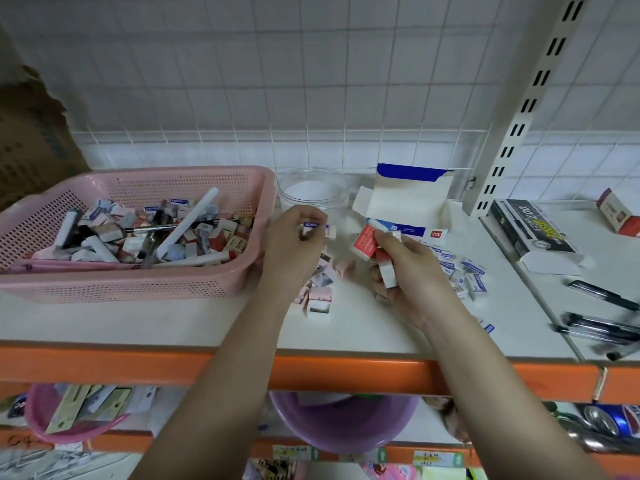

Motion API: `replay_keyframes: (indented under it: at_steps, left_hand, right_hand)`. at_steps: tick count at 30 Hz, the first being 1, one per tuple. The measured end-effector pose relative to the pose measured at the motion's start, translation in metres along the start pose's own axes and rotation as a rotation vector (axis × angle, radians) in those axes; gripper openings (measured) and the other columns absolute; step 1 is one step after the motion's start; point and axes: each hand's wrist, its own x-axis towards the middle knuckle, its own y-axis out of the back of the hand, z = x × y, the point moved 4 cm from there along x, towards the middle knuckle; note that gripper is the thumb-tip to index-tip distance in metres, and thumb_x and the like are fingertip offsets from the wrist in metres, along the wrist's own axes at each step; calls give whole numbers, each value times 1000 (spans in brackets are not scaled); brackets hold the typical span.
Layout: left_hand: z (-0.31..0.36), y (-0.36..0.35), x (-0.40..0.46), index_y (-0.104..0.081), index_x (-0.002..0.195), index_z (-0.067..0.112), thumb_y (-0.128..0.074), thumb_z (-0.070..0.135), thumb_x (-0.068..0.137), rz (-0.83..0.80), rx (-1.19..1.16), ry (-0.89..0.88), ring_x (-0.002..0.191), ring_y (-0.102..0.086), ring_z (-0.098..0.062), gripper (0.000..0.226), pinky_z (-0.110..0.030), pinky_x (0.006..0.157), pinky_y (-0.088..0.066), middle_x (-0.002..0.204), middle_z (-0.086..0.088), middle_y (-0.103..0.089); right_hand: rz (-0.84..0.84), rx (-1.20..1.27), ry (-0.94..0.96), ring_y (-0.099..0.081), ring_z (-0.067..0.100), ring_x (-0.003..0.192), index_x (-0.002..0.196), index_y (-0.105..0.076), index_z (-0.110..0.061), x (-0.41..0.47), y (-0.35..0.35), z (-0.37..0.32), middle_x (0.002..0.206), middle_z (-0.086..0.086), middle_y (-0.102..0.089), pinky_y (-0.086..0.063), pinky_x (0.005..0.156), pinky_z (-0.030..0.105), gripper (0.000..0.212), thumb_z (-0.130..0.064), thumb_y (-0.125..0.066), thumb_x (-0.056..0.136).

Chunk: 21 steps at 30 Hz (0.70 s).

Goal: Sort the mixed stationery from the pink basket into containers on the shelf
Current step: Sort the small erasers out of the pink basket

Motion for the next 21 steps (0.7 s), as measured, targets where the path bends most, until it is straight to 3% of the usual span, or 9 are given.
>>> replay_keyframes:
  at_steps: [3, 5, 7, 9, 11, 14, 16, 19, 21]
  left_hand:
    - [1, 3, 1, -58, 104, 18, -62, 1, 85, -14, 166, -104, 79, -56, 4, 26, -2, 64, -41, 95, 10, -60]
    - [-1, 5, 2, -60, 112, 17, -65, 6, 86, -12, 290, -129, 75, -52, 3, 29, 1, 66, -39, 91, 12, -59]
    - [1, 7, -1, -63, 111, 14, -63, 8, 87, 16, 400, -179, 66, -48, 0, 24, 1, 64, -36, 80, 14, -55]
    - [7, 5, -6, -65, 108, 11, -61, 9, 89, 53, 424, -252, 68, -49, -5, 19, 1, 64, -34, 82, 11, -59]
    - [15, -2, -11, -64, 101, 14, -57, 13, 92, 51, 351, -260, 68, -55, -13, 12, -3, 61, -38, 81, 6, -61]
    - [23, -25, -15, -56, 90, 21, -47, 24, 97, -47, 158, -131, 63, -55, -17, 12, -16, 56, -43, 67, 4, -54]
    - [25, -46, -18, -57, 87, 21, -42, 31, 99, -161, 46, 0, 62, -53, -16, 21, -25, 61, -47, 64, 3, -52]
    - [30, -82, -33, -59, 85, 18, -44, 24, 100, -348, -345, 291, 57, -55, -12, 22, -24, 51, -44, 63, 4, -57]
    - [30, -98, -39, -57, 89, 21, -48, 20, 98, -427, -209, 226, 67, -61, -10, 13, -26, 56, -50, 80, 6, -62]
  right_hand:
    - [11, -85, 25, -47, 11, 35, 72, -49, -9, 5, 2, -1, 53, 6, -49, -35, 39, 20, 26, -17, -51, 96]
    - [32, -142, 53, -46, 15, 40, 73, -51, -12, 9, 8, -2, 59, 8, -47, -34, 47, 26, 24, -21, -53, 95]
    - [56, -172, 79, -46, 16, 41, 75, -53, -13, 8, 14, -7, 61, 7, -48, -36, 46, 26, 22, -22, -54, 95]
    - [64, -165, 99, -50, 13, 40, 77, -57, -13, 5, 20, -15, 59, 5, -53, -40, 41, 23, 20, -20, -53, 95]
    - [81, -166, 112, -55, 11, 41, 84, -59, -16, 0, 30, -25, 56, 2, -59, -43, 38, 20, 15, -19, -52, 96]
    - [105, -181, 171, -50, 12, 40, 87, -57, -16, -9, 50, -45, 52, 2, -56, -39, 35, 15, 12, -15, -50, 97]
    - [85, -206, 191, -46, 12, 43, 84, -57, -18, -15, 63, -53, 57, 3, -55, -32, 34, 15, 14, -15, -51, 96]
    - [39, -277, 171, -42, 11, 43, 73, -58, -20, -25, 73, -55, 53, 0, -51, -28, 37, 17, 21, -19, -54, 94]
    - [60, -269, 193, -37, 10, 37, 71, -55, -15, -28, 77, -56, 48, 1, -47, -29, 39, 19, 24, -19, -53, 94]
